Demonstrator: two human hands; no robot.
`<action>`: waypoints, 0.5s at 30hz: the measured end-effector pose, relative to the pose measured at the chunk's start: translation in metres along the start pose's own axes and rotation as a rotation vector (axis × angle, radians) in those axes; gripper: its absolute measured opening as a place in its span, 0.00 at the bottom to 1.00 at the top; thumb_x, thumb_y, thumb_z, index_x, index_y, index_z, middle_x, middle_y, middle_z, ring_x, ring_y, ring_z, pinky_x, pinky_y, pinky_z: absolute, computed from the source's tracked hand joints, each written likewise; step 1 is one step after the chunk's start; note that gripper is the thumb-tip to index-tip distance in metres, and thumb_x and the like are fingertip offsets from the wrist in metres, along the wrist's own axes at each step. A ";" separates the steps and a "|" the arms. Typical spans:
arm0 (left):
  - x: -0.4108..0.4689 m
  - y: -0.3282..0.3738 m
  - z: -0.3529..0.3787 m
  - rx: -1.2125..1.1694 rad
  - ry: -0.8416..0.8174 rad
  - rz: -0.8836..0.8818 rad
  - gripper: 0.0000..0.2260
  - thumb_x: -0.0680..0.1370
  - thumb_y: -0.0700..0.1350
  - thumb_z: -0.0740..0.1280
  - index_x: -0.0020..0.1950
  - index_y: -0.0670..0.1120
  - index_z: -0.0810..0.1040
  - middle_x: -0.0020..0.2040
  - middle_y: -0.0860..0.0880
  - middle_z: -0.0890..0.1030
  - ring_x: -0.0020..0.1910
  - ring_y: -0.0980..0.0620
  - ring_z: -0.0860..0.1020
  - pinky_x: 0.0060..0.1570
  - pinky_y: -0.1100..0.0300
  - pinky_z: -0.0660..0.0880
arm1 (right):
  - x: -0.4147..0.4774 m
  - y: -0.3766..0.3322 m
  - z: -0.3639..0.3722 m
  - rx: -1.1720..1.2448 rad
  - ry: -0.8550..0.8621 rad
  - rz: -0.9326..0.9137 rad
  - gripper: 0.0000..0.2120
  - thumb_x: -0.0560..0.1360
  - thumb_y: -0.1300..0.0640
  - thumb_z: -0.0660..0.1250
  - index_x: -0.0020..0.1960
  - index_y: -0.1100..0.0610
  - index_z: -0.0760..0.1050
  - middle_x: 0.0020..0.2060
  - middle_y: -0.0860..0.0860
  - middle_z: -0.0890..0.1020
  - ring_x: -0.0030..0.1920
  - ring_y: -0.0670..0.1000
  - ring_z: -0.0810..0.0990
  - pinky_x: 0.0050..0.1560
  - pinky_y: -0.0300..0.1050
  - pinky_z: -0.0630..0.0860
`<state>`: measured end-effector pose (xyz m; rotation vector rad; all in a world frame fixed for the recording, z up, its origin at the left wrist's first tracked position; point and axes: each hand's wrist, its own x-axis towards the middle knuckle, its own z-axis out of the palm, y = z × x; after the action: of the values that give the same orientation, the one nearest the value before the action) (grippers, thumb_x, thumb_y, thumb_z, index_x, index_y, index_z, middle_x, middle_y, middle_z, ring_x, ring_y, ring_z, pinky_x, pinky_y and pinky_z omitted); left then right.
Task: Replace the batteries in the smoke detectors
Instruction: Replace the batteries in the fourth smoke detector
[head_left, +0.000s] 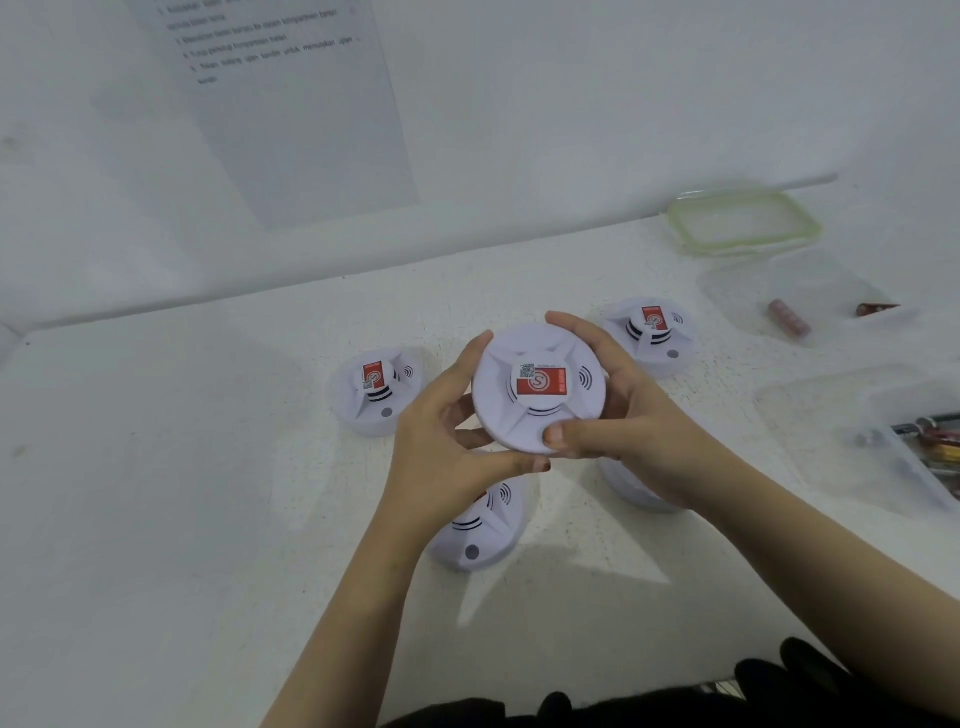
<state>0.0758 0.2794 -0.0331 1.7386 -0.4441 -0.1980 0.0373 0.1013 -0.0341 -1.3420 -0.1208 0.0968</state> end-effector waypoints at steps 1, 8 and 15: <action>0.000 0.000 0.000 0.000 -0.002 0.000 0.43 0.60 0.32 0.81 0.67 0.58 0.69 0.57 0.61 0.81 0.57 0.60 0.80 0.43 0.66 0.79 | 0.000 0.000 0.000 -0.002 -0.001 0.001 0.40 0.65 0.70 0.70 0.71 0.46 0.62 0.61 0.50 0.78 0.60 0.55 0.79 0.52 0.55 0.80; 0.000 0.001 0.000 -0.011 -0.018 0.006 0.42 0.60 0.32 0.81 0.66 0.60 0.70 0.59 0.58 0.81 0.57 0.58 0.80 0.43 0.63 0.80 | -0.001 0.002 -0.002 -0.003 0.000 0.005 0.40 0.65 0.70 0.70 0.71 0.46 0.62 0.61 0.49 0.78 0.60 0.55 0.78 0.53 0.56 0.79; 0.000 0.001 -0.002 -0.021 -0.026 0.009 0.43 0.59 0.31 0.81 0.66 0.60 0.69 0.62 0.54 0.79 0.58 0.58 0.80 0.41 0.64 0.80 | 0.000 0.003 -0.003 -0.002 -0.011 0.008 0.39 0.66 0.70 0.70 0.70 0.45 0.63 0.61 0.49 0.78 0.59 0.55 0.79 0.51 0.54 0.79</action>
<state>0.0761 0.2806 -0.0316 1.7149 -0.4670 -0.2187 0.0380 0.0993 -0.0378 -1.3443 -0.1252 0.1109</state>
